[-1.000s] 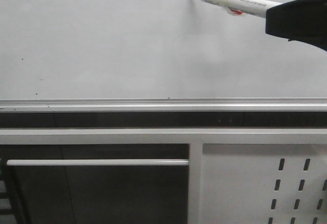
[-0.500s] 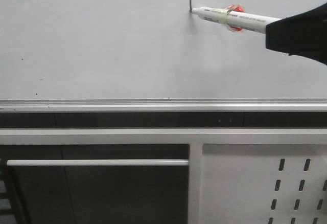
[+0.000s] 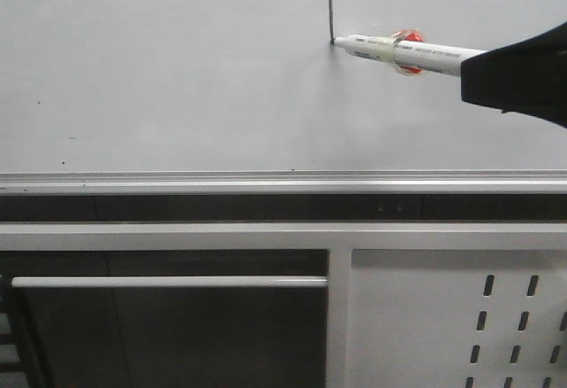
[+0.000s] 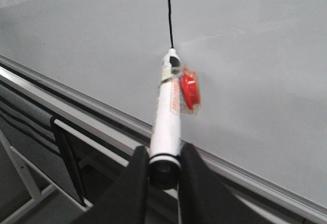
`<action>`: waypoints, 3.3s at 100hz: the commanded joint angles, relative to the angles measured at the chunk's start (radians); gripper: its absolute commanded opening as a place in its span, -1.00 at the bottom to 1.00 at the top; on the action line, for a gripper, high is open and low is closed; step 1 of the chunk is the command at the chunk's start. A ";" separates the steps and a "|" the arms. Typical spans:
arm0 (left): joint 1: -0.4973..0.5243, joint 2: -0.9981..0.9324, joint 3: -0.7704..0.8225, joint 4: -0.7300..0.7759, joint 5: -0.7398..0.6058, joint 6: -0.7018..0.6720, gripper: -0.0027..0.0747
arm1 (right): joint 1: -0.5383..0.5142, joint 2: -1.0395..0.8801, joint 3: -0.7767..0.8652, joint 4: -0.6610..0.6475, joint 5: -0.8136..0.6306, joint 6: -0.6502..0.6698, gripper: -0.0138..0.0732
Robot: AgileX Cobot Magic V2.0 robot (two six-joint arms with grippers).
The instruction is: Write number 1 on whiteboard
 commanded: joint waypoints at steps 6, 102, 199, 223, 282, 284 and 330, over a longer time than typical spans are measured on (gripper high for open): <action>0.002 0.009 -0.028 0.014 -0.044 -0.008 -0.98 | -0.003 0.000 -0.027 0.001 -0.063 0.005 -0.80; 0.002 0.009 -0.028 0.012 -0.057 -0.008 -0.98 | 0.152 -0.508 -0.020 0.060 0.472 0.005 -0.80; -0.003 0.335 -0.115 0.261 -0.371 0.075 -0.98 | 0.152 -0.233 -0.271 0.201 0.957 0.005 -0.80; -0.003 0.380 -0.177 0.326 -0.298 0.075 -0.98 | 0.152 -0.091 -0.415 0.200 0.969 0.005 -0.80; -0.015 0.542 -0.123 -0.116 -0.128 0.476 -0.97 | 0.152 0.076 -0.522 0.209 1.020 0.005 -0.80; -0.020 0.550 -0.128 -0.157 -0.118 0.546 -0.97 | 0.152 0.076 -0.522 0.209 1.020 0.005 -0.80; -0.213 0.649 -0.366 -0.616 0.225 1.042 -0.97 | 0.152 0.081 -0.522 0.269 0.988 0.005 -0.80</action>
